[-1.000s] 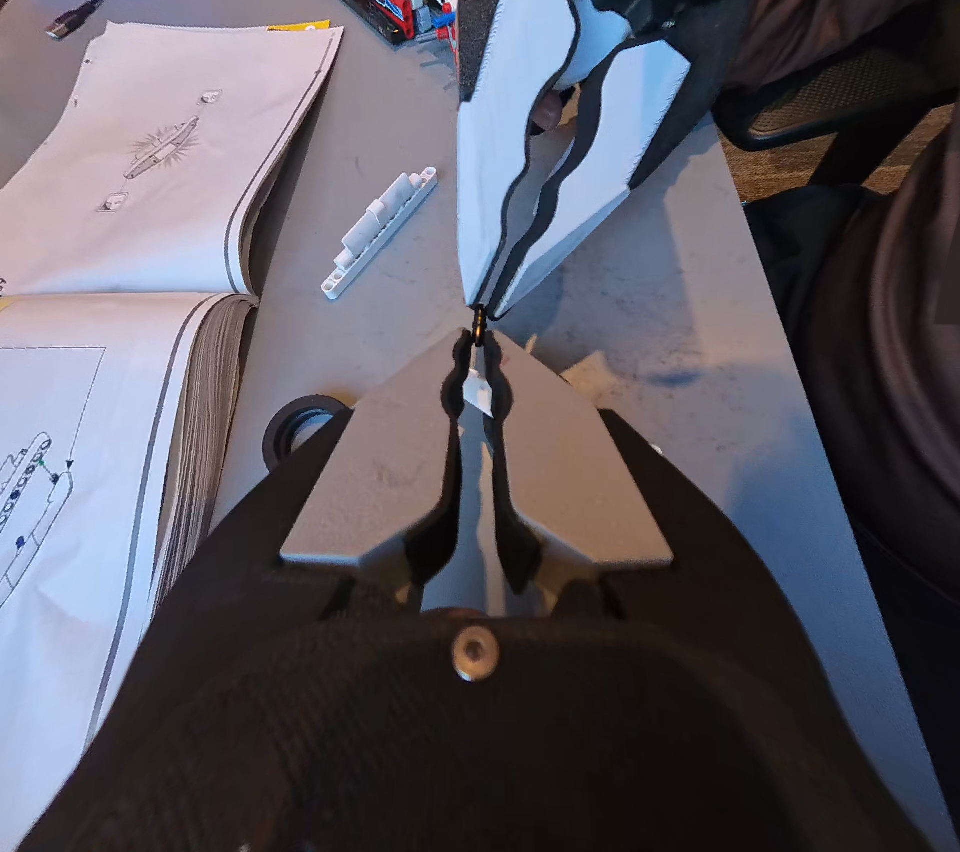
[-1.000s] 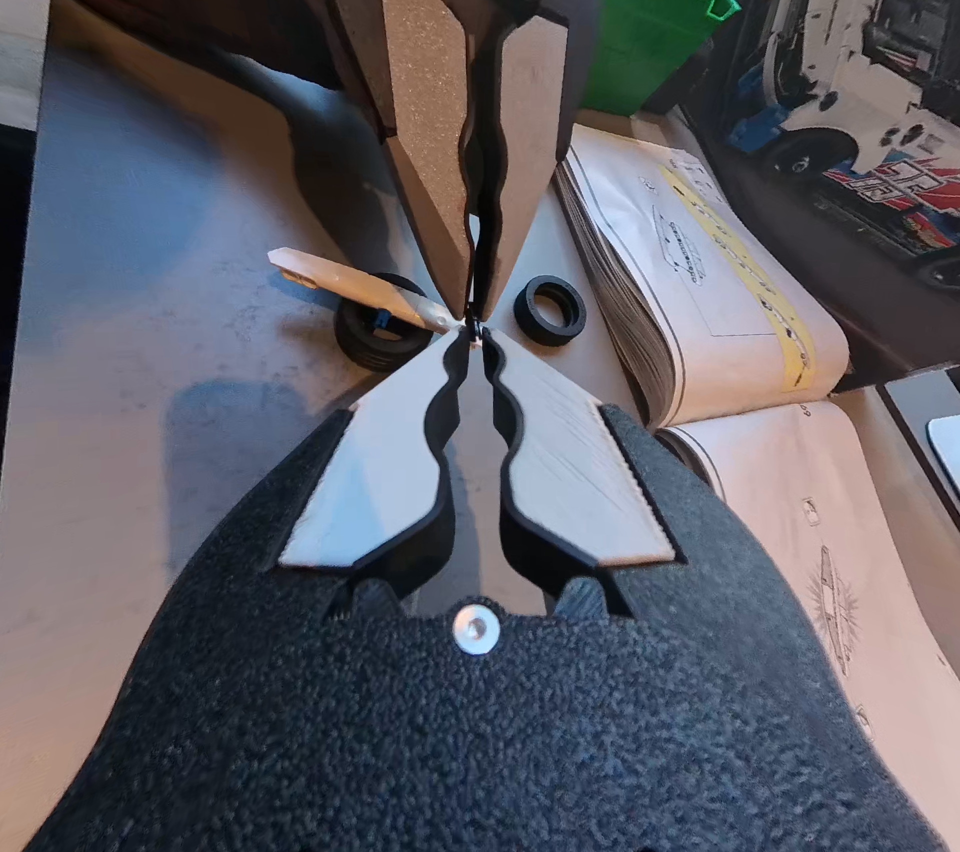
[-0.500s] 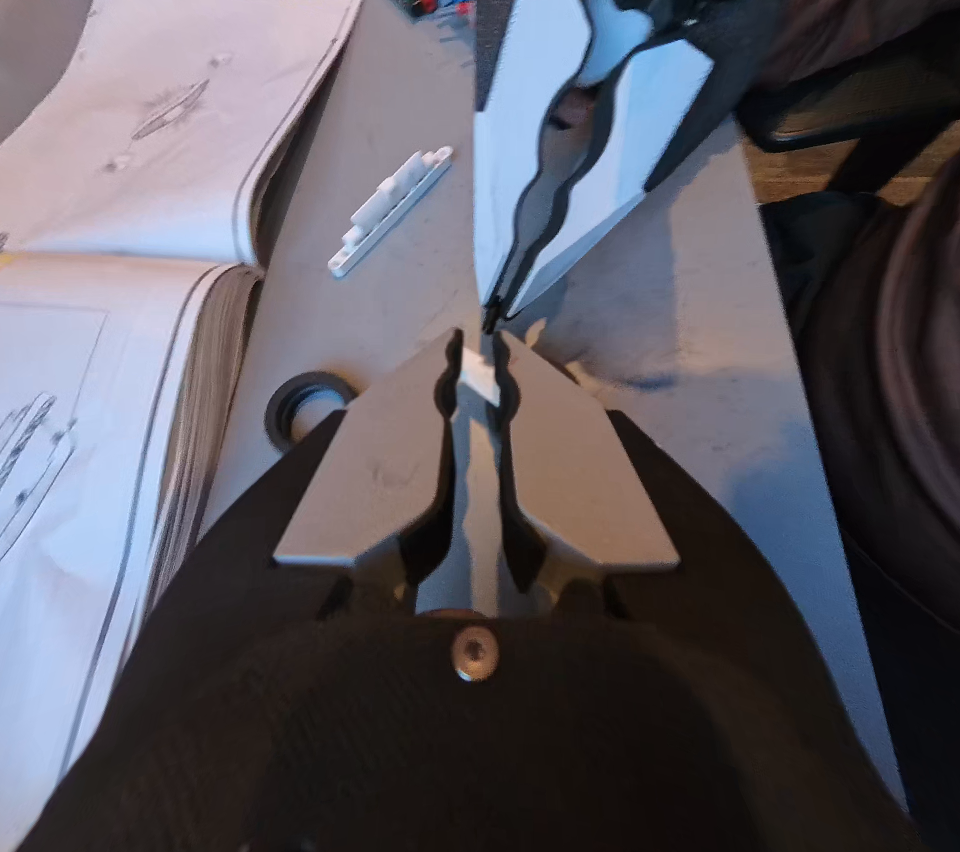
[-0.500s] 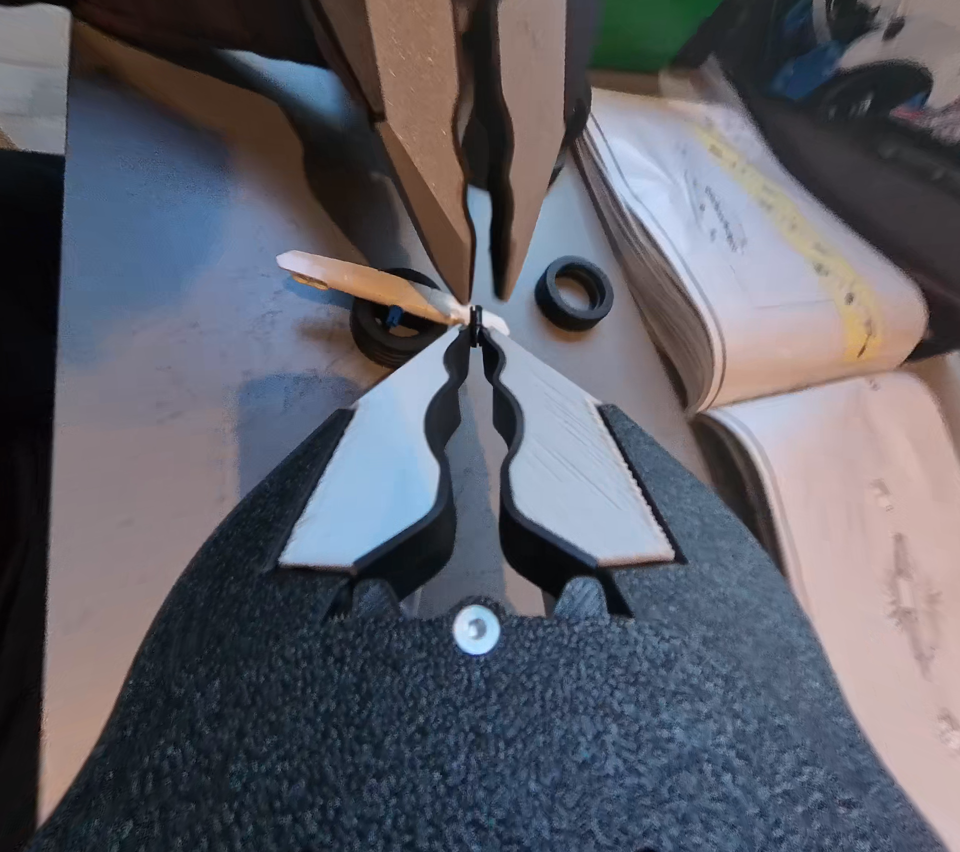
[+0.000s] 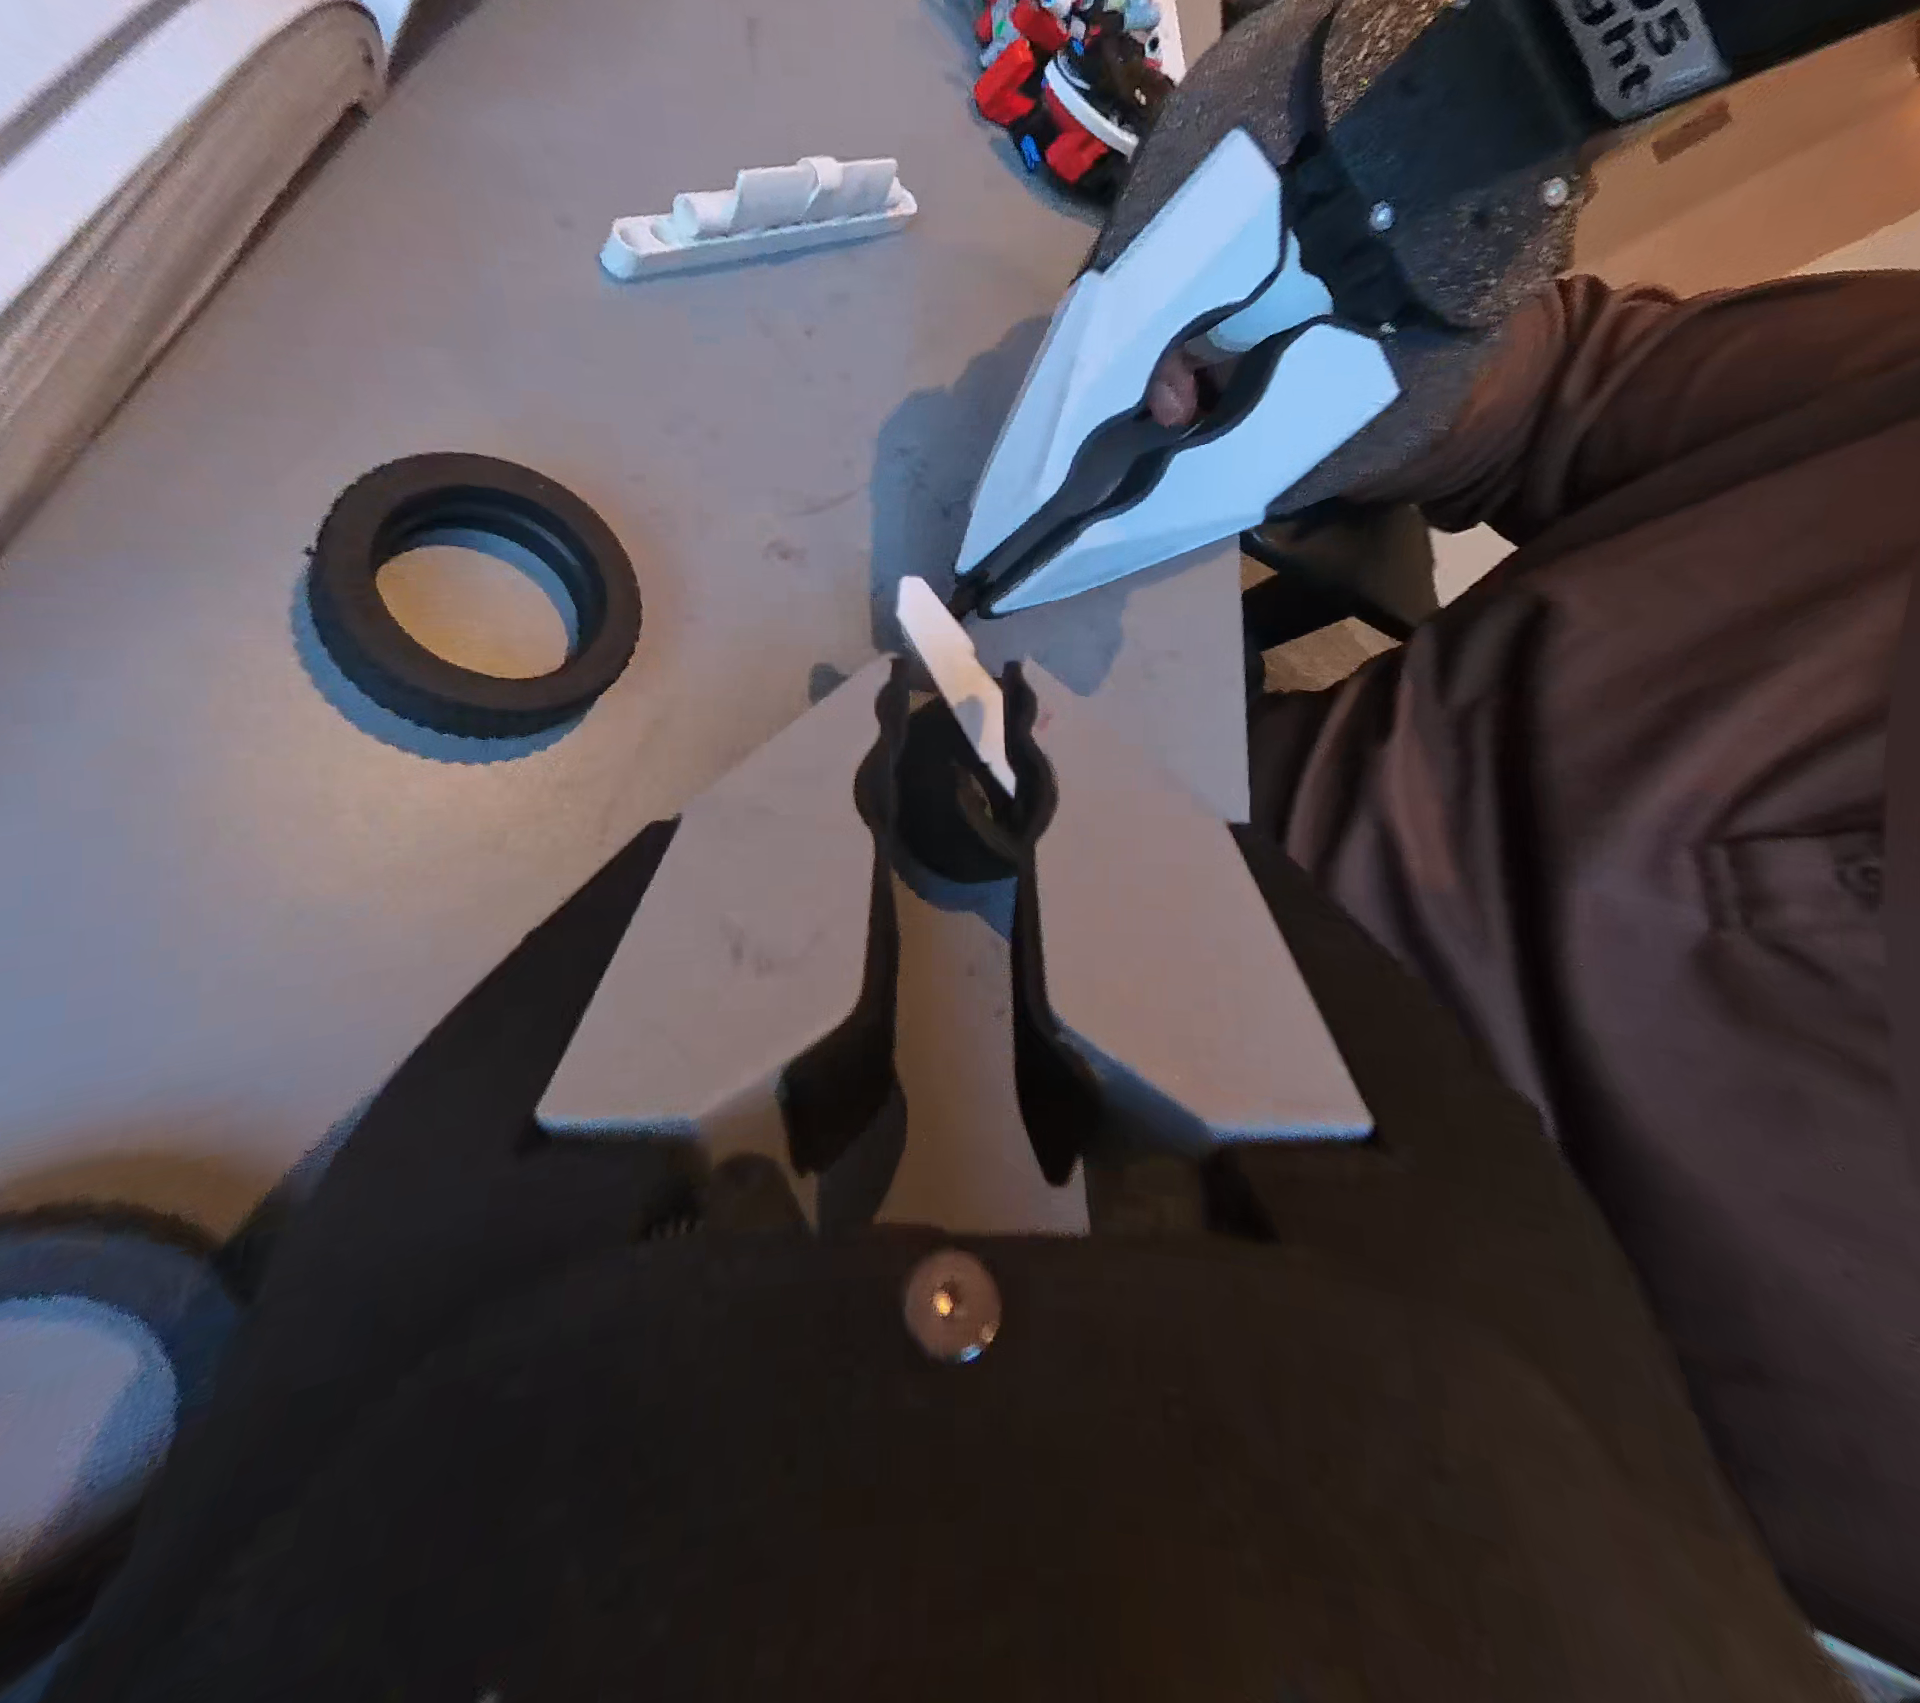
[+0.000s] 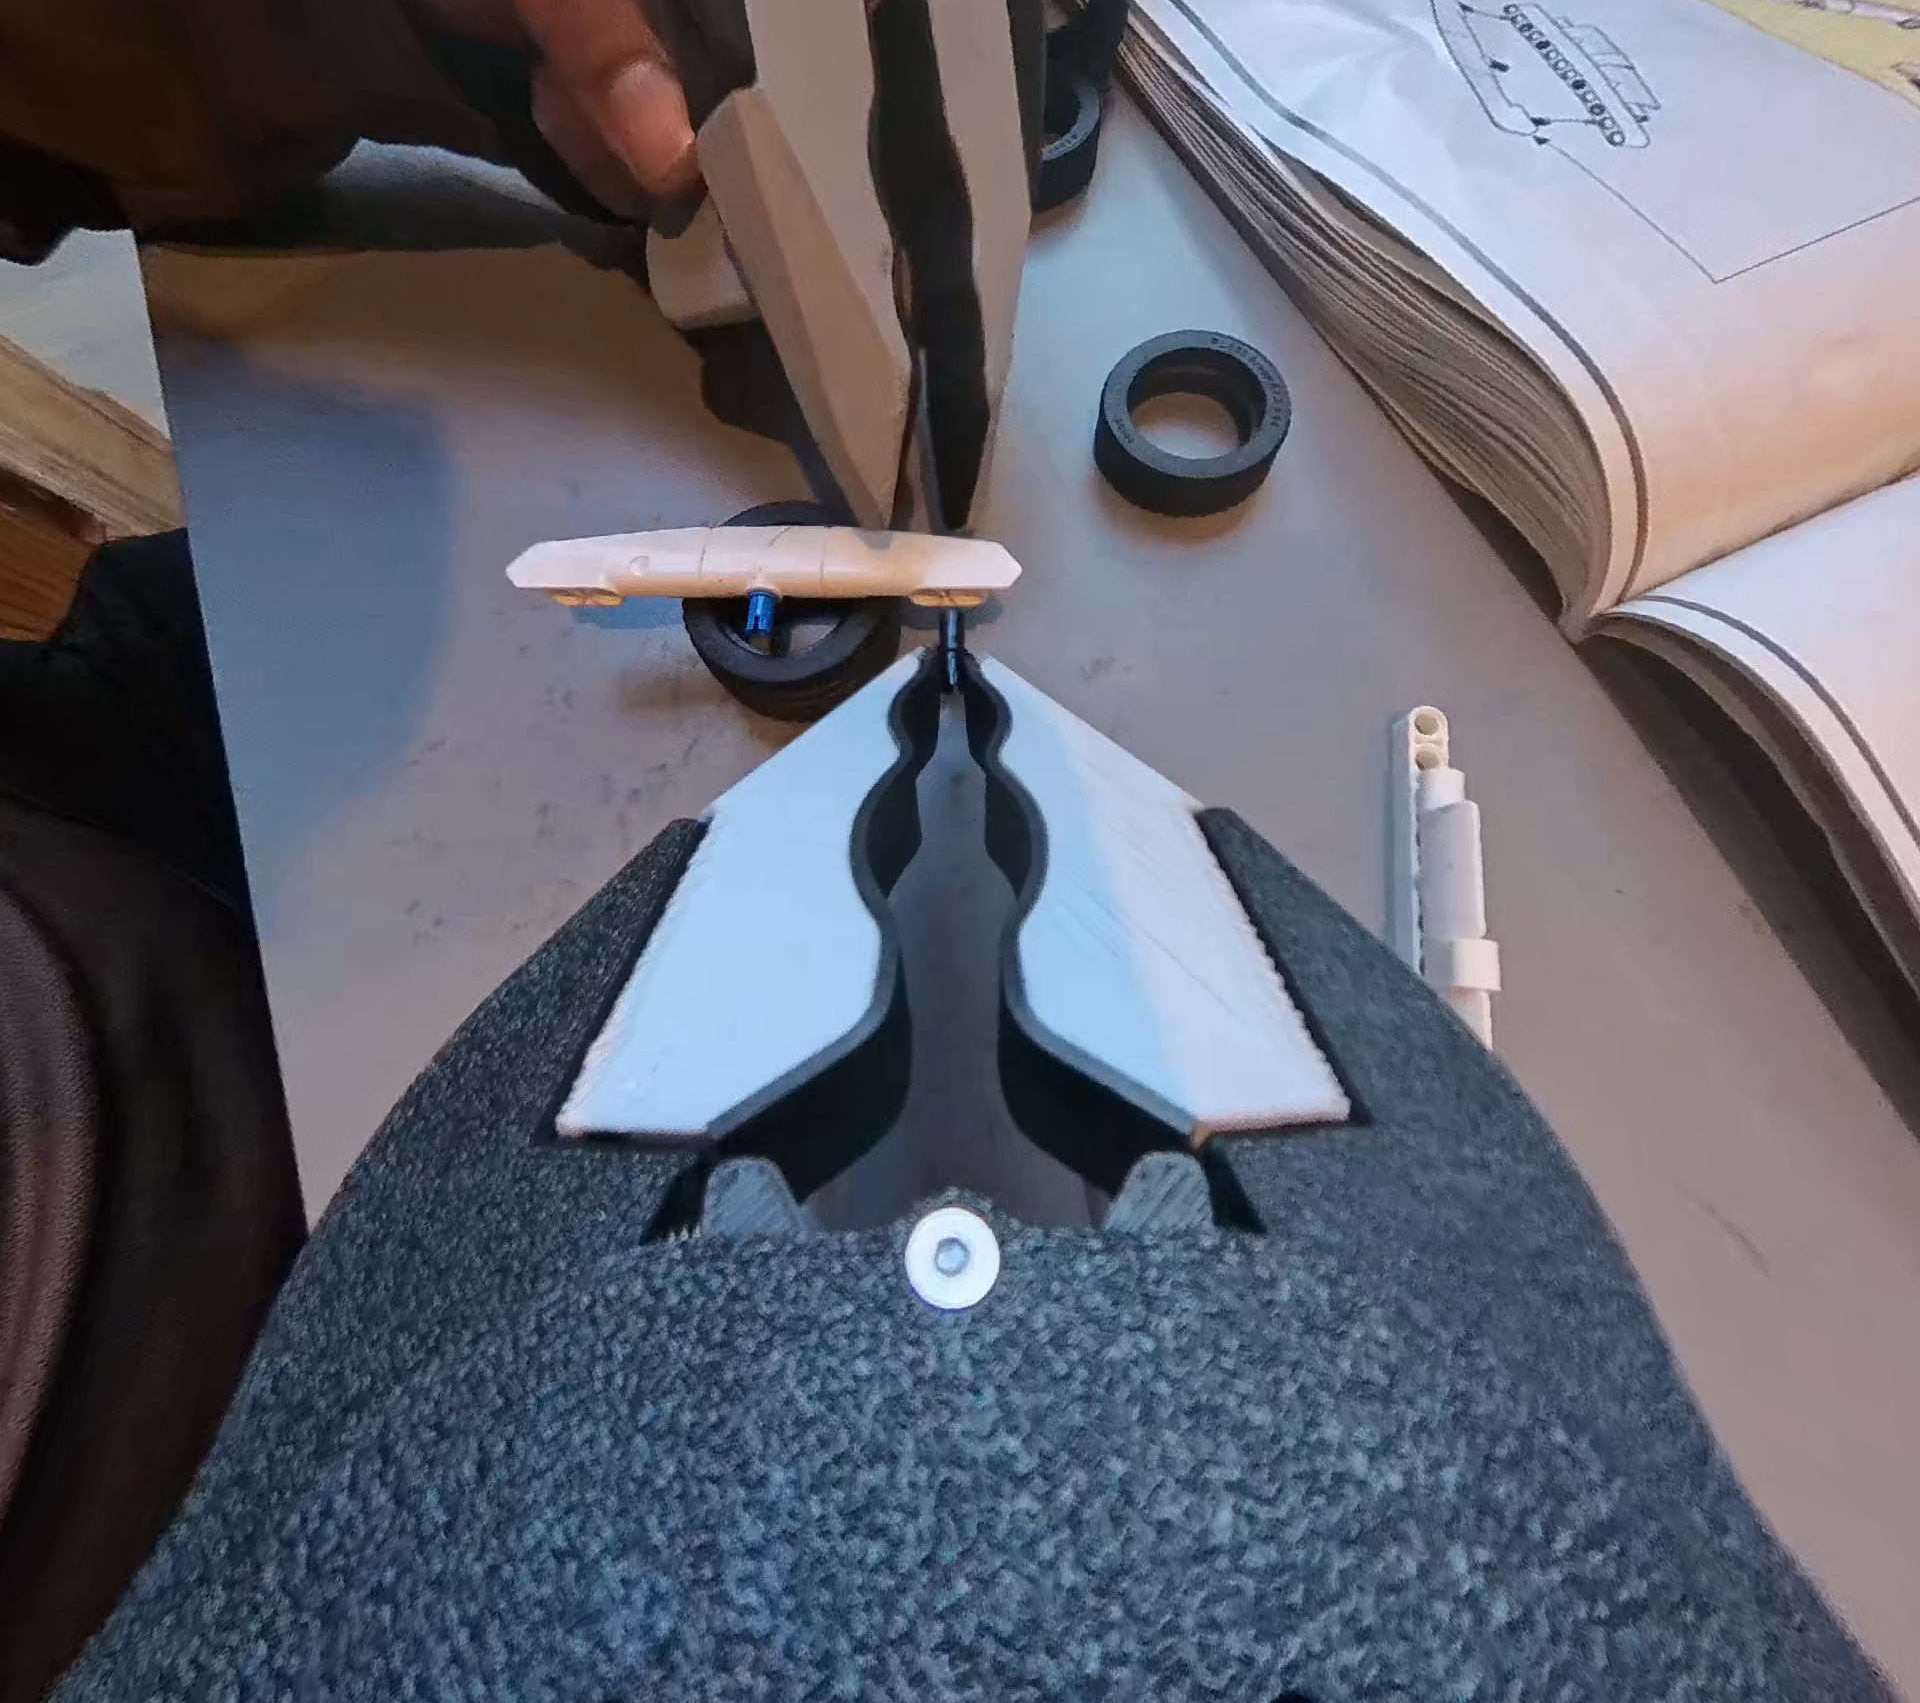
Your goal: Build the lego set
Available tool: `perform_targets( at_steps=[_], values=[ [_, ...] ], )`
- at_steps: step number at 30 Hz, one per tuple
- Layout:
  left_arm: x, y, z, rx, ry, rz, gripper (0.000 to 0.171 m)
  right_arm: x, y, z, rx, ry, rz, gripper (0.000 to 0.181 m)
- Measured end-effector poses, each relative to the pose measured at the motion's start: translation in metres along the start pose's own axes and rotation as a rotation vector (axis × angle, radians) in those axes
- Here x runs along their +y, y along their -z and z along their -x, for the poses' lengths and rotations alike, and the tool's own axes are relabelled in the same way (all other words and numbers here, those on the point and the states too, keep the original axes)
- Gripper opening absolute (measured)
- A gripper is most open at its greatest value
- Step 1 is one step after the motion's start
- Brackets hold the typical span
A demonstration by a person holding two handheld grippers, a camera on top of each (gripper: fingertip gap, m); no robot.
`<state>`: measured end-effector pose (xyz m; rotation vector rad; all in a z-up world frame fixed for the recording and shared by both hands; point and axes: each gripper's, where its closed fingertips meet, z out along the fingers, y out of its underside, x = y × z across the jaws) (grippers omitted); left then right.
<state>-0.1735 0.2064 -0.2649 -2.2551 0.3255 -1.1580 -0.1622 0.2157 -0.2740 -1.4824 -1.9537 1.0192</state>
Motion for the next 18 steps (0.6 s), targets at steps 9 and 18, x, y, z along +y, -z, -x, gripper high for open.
perform_targets(
  at_steps=[9, 18],
  values=[
    [0.0034, -0.0079, -0.0009, 0.092, 0.051, 0.017, 0.006, -0.0014, -0.0022, -0.0037, -0.01, -0.025, -0.023, 0.004],
    [0.0045, -0.009, -0.0069, 0.132, 0.029, 0.018, 0.006, -0.0085, -0.0031, -0.0019, -0.04, -0.019, -0.061, 0.004]
  ],
)
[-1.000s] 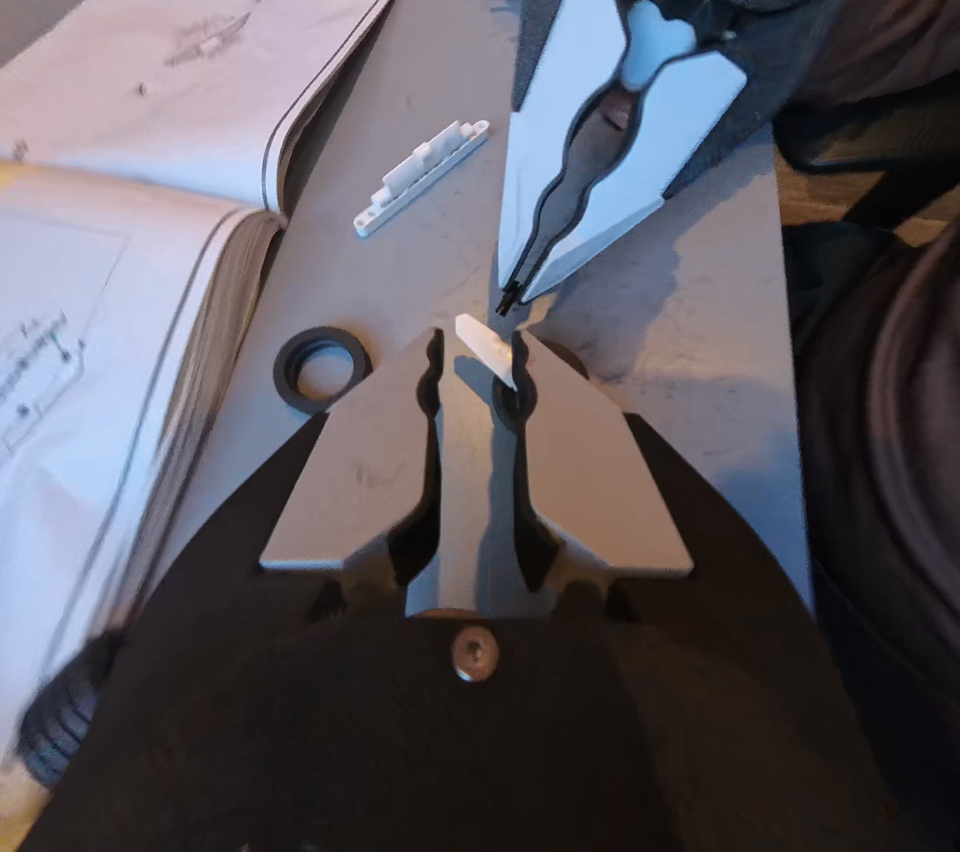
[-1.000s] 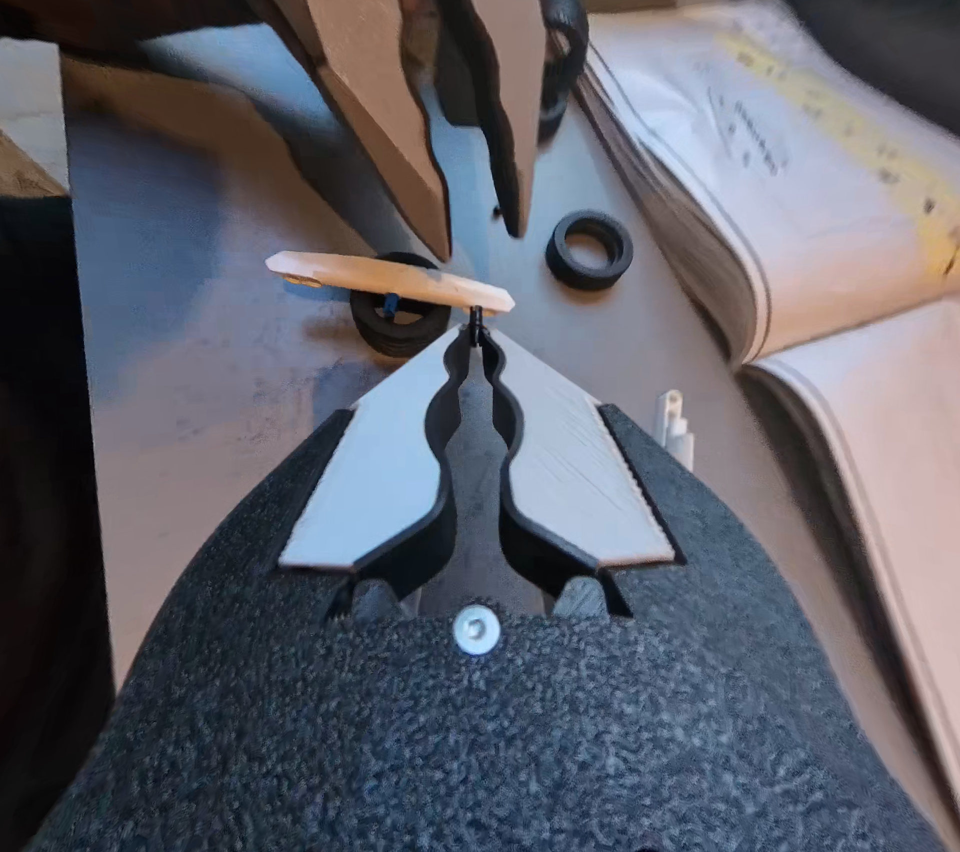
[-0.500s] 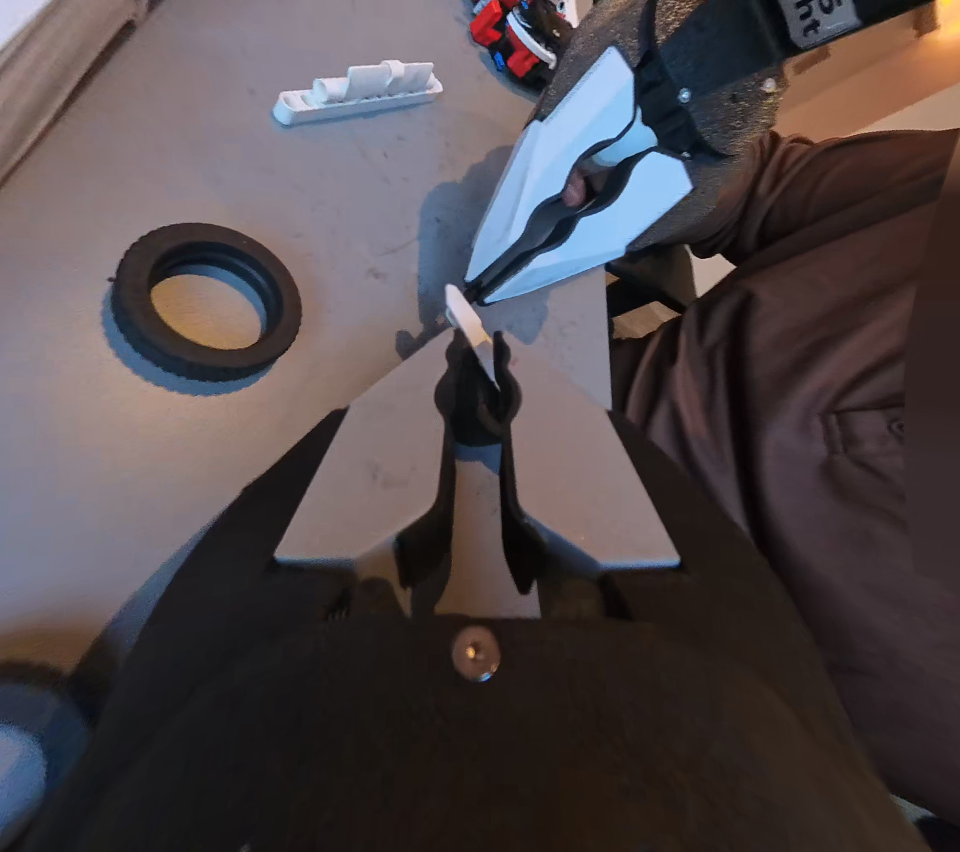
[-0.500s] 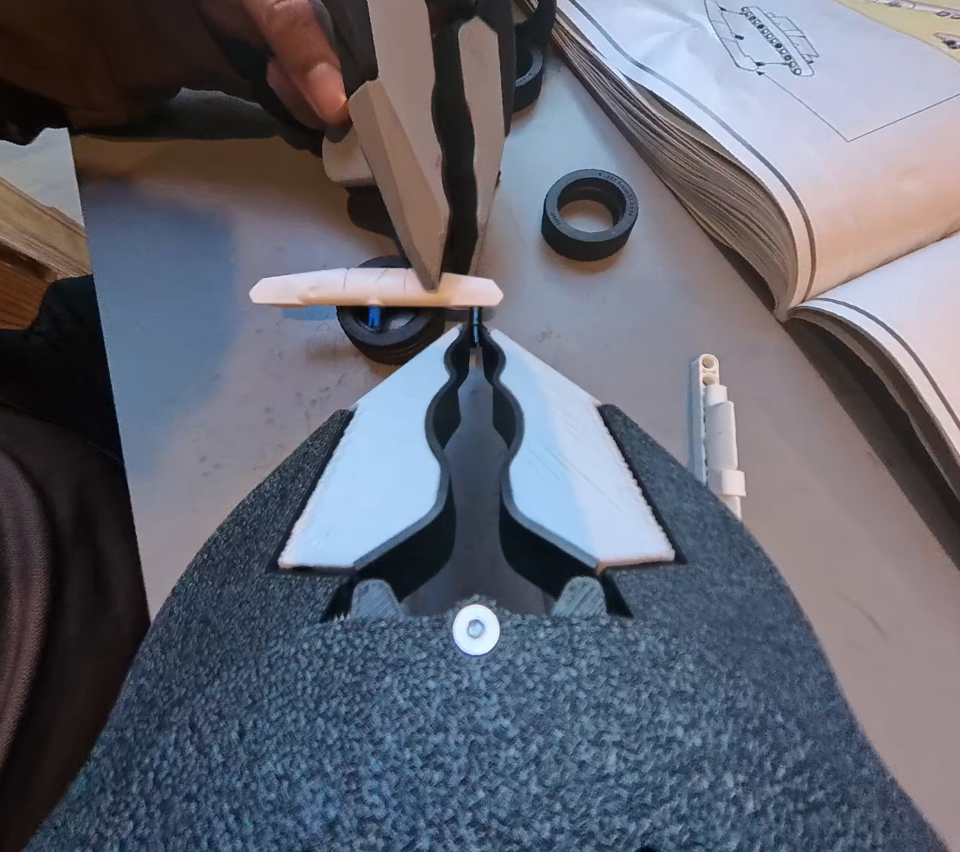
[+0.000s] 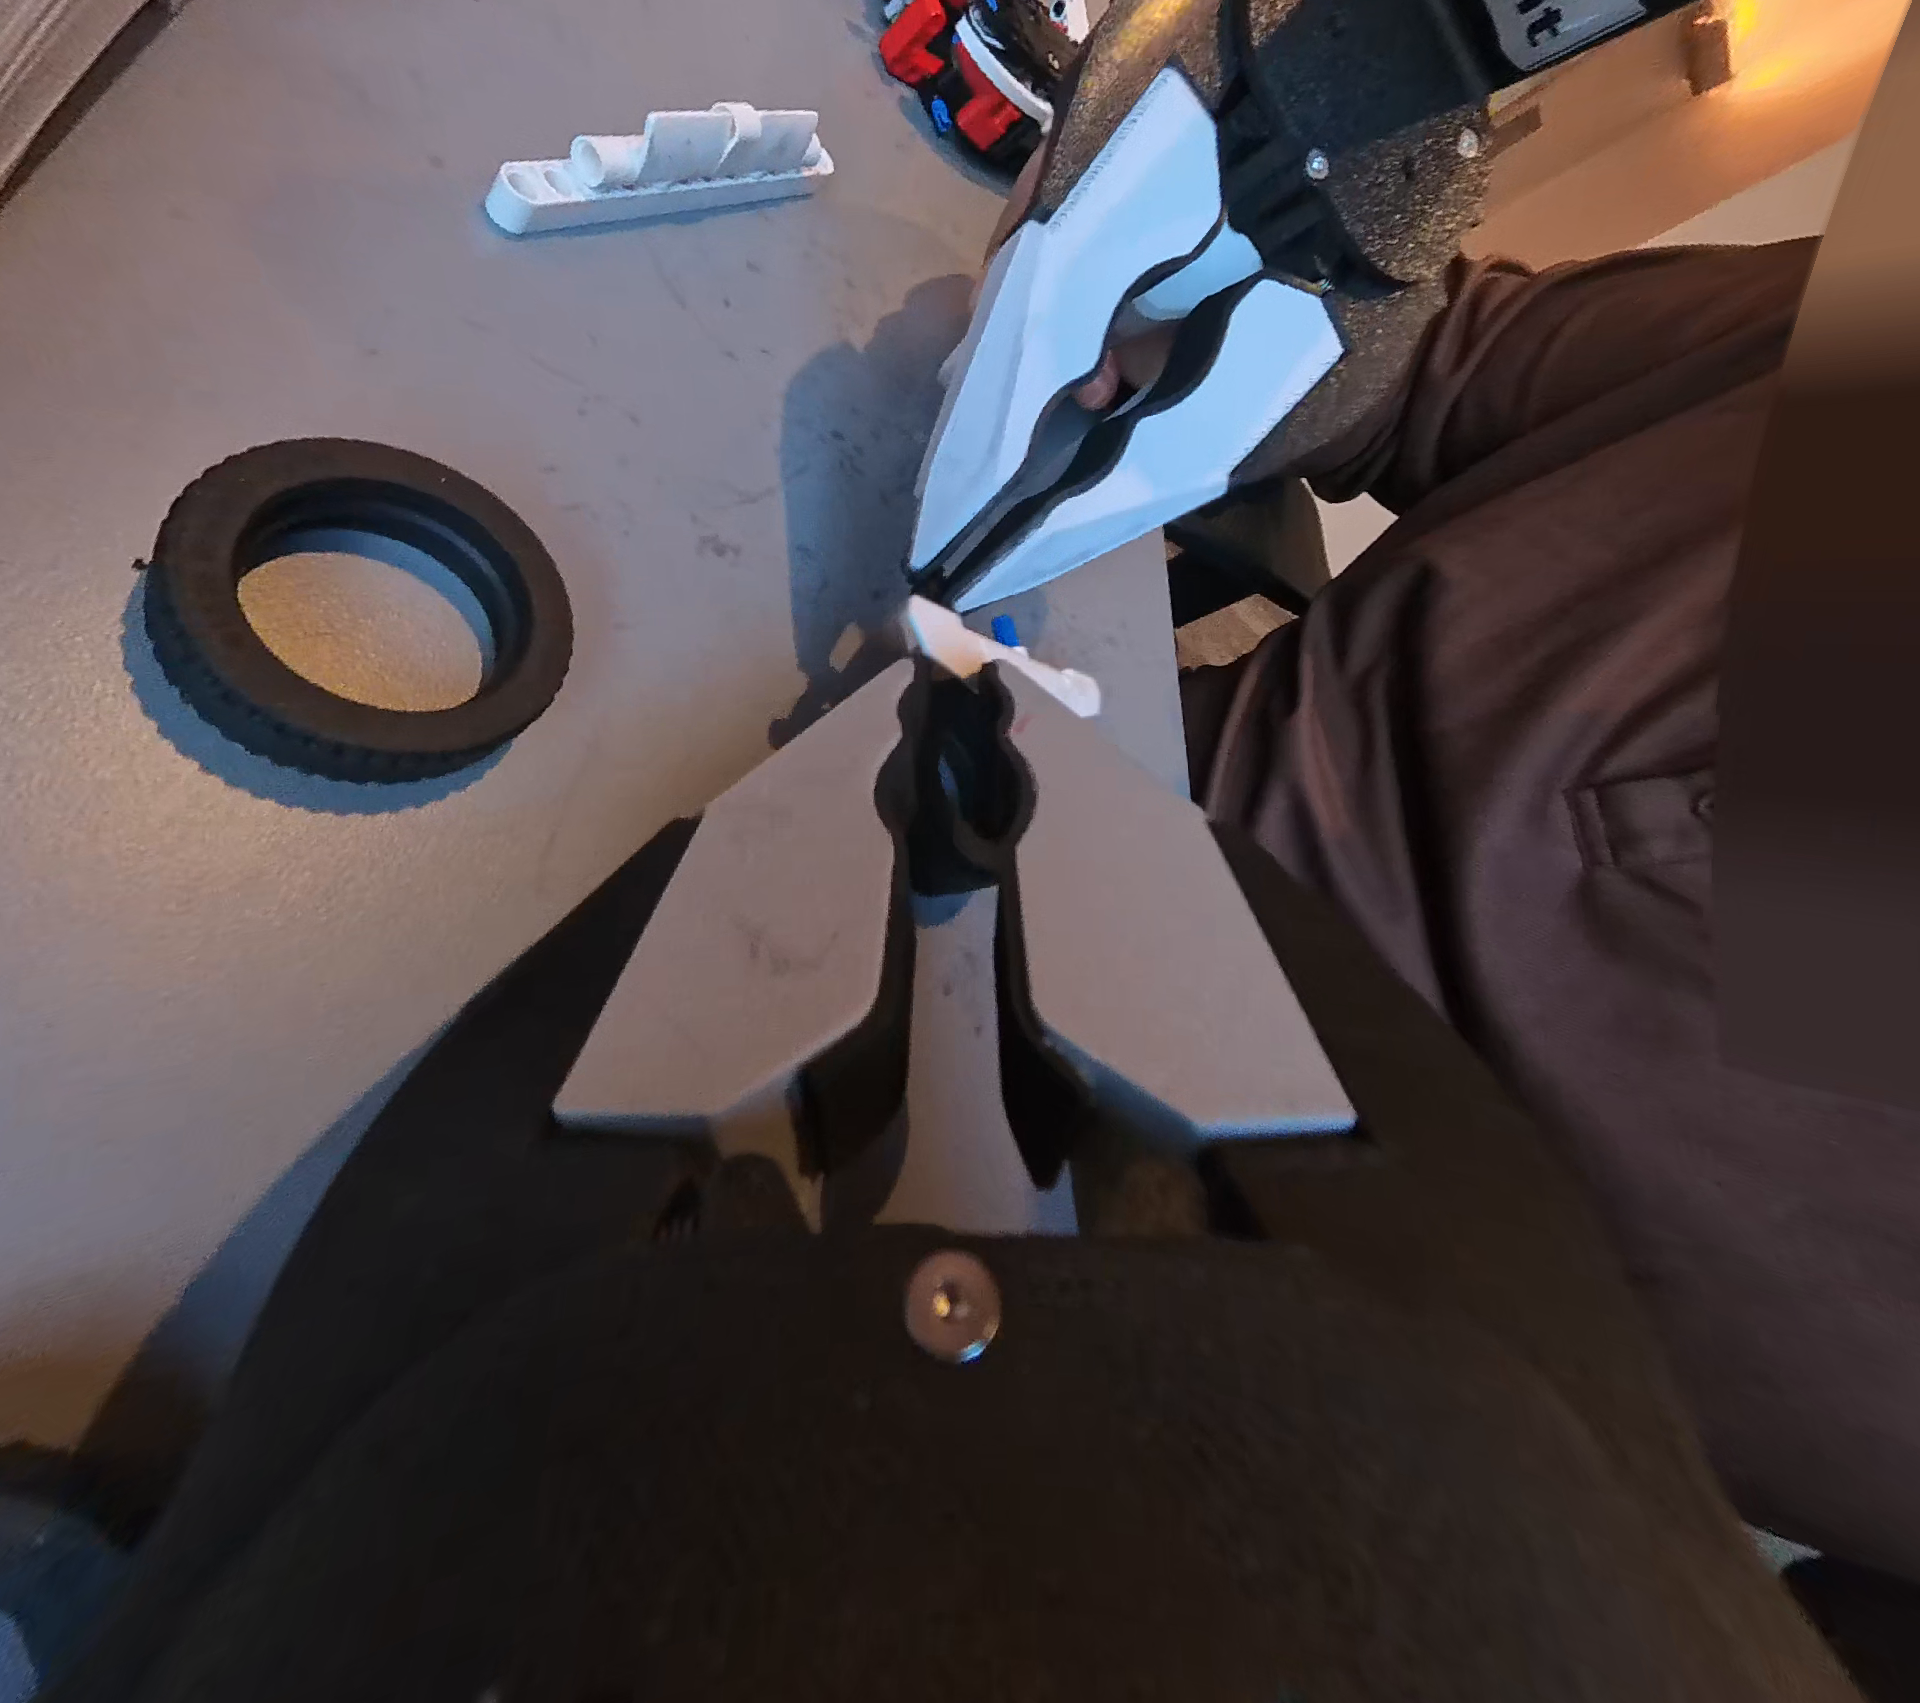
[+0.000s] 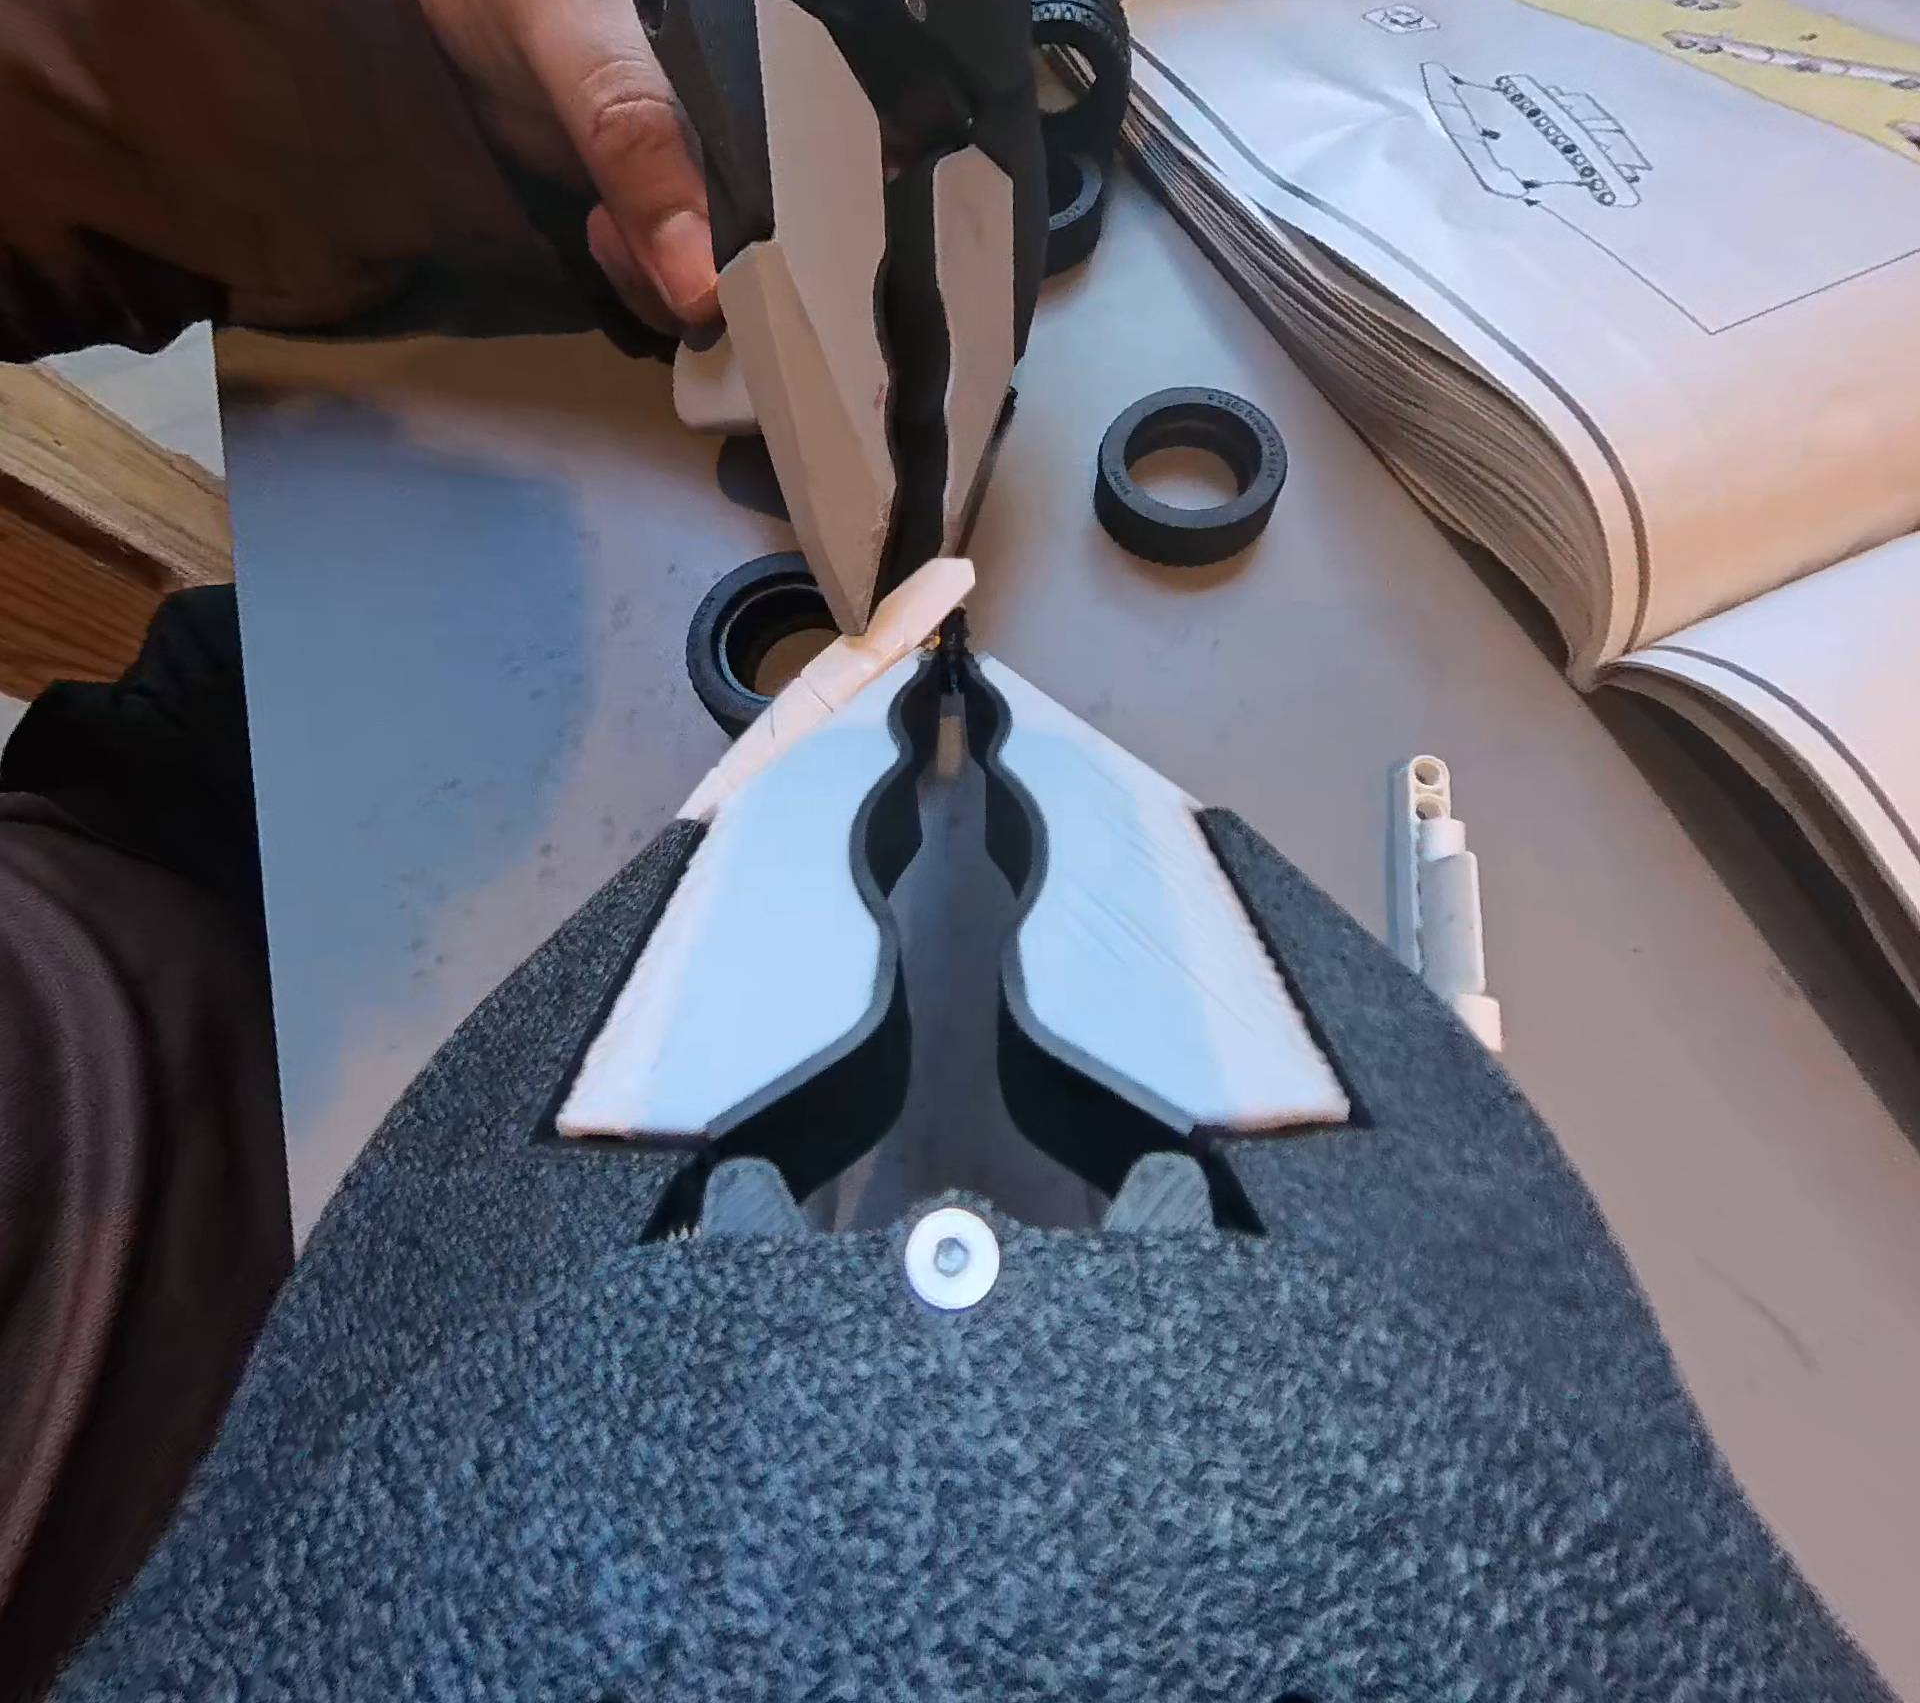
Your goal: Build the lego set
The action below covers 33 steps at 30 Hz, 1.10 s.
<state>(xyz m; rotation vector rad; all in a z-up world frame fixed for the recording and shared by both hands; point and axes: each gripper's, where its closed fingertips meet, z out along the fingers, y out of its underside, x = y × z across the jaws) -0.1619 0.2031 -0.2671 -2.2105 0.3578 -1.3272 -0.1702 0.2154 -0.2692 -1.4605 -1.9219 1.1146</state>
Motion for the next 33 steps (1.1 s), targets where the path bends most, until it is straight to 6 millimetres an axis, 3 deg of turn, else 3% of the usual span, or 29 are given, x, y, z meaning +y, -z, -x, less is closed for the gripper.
perform_targets(
  at_steps=[4, 11, 18, 22, 33],
  values=[
    [-0.002, 0.0, -0.004, 0.049, 0.031, -0.014, 0.013, -0.001, 0.001, -0.001, -0.004, -0.006, -0.008, 0.004],
    [-0.007, 0.002, 0.0, -0.002, 0.04, -0.075, 0.005, -0.004, 0.002, -0.002, -0.011, -0.053, -0.018, 0.004],
    [-0.008, 0.01, -0.017, 0.064, 0.022, -0.157, 0.0, -0.021, 0.011, 0.009, -0.033, -0.032, -0.059, 0.004],
    [0.0, 0.014, -0.015, 0.086, 0.083, -0.128, 0.0, -0.02, 0.003, 0.015, -0.039, -0.022, -0.034, 0.004],
    [-0.011, 0.022, -0.007, 0.023, 0.139, -0.254, 0.0, -0.009, -0.003, 0.01, -0.061, -0.141, 0.005, 0.004]
  ],
)
